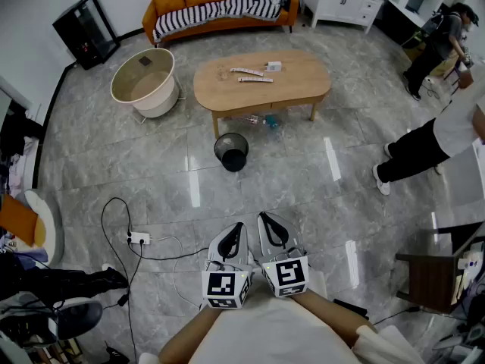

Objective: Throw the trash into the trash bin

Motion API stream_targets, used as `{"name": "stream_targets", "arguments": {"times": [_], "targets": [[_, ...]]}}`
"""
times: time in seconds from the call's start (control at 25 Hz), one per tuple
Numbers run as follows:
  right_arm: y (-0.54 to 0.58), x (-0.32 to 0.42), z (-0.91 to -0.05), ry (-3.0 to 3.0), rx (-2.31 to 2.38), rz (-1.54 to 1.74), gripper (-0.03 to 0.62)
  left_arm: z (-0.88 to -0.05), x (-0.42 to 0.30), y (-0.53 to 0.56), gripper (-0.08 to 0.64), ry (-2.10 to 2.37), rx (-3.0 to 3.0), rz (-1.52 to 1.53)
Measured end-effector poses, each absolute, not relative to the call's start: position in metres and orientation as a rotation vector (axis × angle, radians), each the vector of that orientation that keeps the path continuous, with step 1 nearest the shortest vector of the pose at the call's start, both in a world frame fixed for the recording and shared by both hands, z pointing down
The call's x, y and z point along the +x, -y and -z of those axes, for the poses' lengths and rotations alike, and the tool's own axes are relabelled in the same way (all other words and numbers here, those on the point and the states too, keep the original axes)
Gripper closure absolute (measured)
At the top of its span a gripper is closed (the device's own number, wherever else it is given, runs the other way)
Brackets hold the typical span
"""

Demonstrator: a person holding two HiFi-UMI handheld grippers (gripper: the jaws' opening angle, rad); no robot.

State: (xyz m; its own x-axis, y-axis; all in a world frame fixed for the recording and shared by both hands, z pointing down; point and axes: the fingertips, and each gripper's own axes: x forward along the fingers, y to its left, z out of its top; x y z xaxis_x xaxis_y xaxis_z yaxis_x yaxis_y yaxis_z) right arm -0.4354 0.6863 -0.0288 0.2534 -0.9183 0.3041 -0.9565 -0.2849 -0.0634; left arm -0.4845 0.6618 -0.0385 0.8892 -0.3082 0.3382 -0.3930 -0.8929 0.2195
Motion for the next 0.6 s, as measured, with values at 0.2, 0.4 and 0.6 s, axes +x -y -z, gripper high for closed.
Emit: {"name": "stream_targets", "arguments": {"times": [0.2, 0.4, 0.6], "targets": [[-0.694, -0.428, 0.030, 1.813, 2.364, -0.420, 0.572, 0.035, -0.470, -0.670, 0.560, 0.531, 2.776, -0.422], [-0.701, -0.397, 0.026, 1.843, 2.399, -0.478, 0.572, 0.034, -0.452, -0.675, 0.560, 0.553, 2.758, -0.438], [-0.703, -0.368, 0.045, 1.934, 2.455, -0.483, 0.574, 0.044, -0.428, -0.684, 0.560, 0.585, 2.756, -0.450]]}}
